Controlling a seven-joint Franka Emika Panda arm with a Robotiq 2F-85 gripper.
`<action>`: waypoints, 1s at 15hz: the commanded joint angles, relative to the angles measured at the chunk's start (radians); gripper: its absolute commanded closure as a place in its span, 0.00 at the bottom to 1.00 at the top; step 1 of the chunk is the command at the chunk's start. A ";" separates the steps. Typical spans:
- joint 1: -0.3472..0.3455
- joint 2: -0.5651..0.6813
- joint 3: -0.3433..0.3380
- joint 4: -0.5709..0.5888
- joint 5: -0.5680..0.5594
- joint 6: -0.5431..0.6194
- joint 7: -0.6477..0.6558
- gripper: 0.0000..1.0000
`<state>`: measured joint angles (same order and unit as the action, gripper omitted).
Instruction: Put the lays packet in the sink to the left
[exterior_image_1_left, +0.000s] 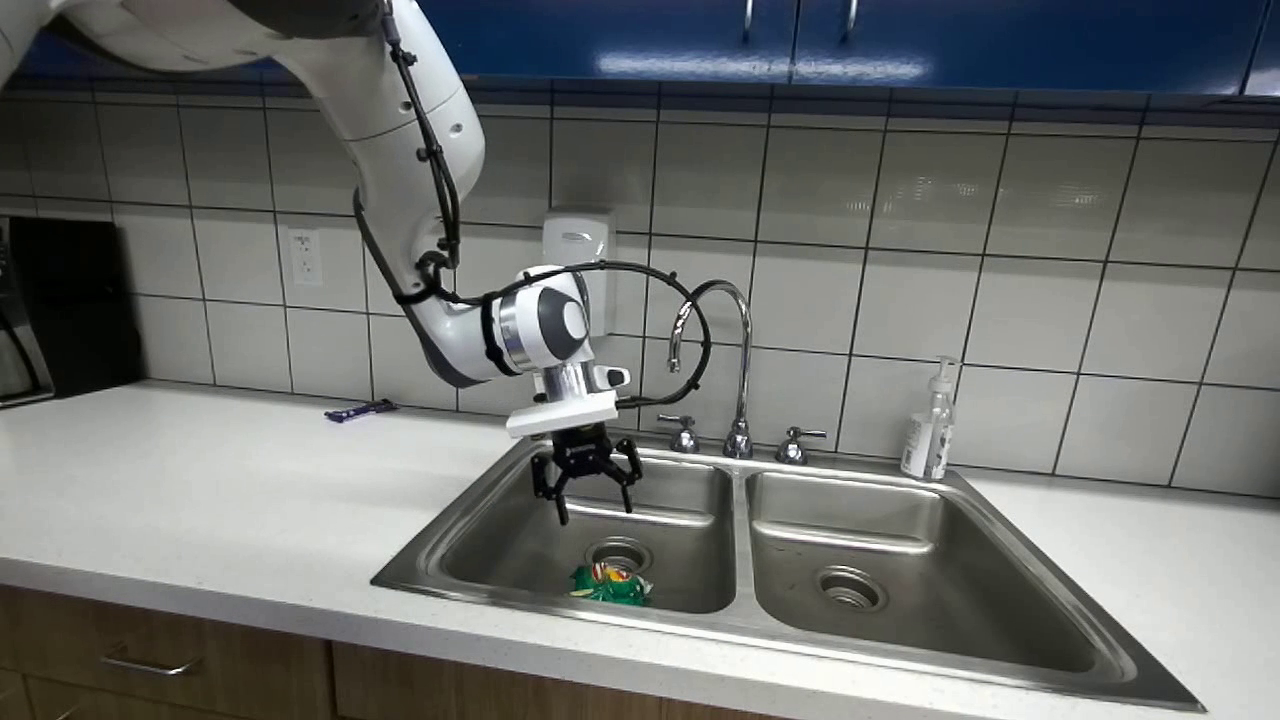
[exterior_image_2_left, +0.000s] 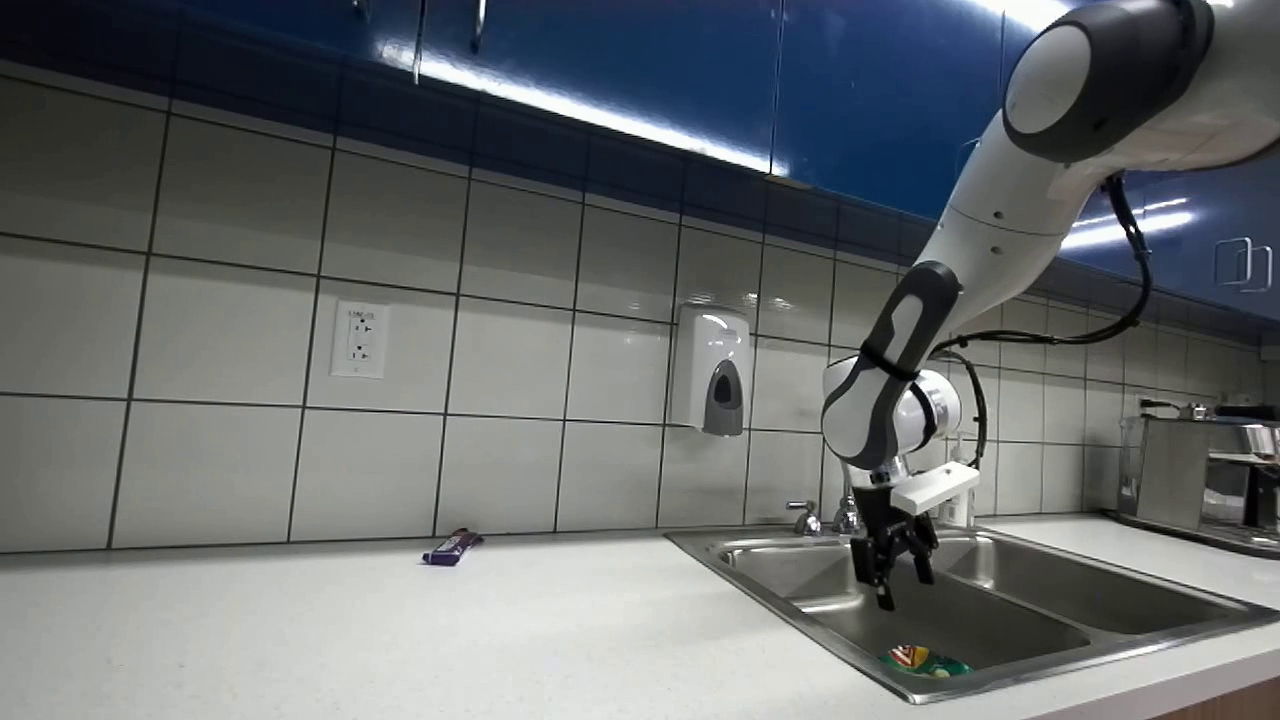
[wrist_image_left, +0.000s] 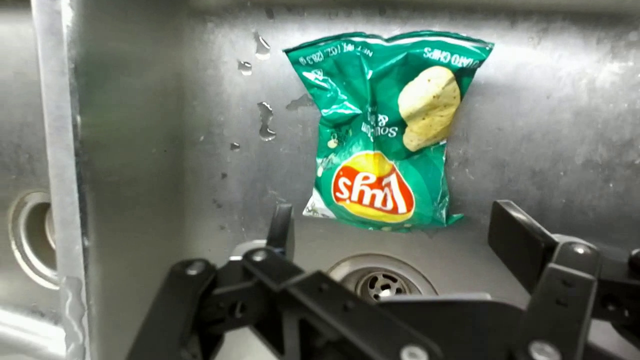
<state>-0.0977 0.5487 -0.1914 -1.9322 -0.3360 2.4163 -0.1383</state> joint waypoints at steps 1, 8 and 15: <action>0.024 -0.082 0.000 -0.031 -0.020 -0.030 0.040 0.00; 0.087 -0.223 0.021 -0.091 -0.017 -0.098 0.111 0.00; 0.165 -0.406 0.117 -0.225 0.019 -0.226 0.225 0.00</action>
<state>0.0508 0.2578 -0.1189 -2.0701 -0.3340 2.2534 0.0325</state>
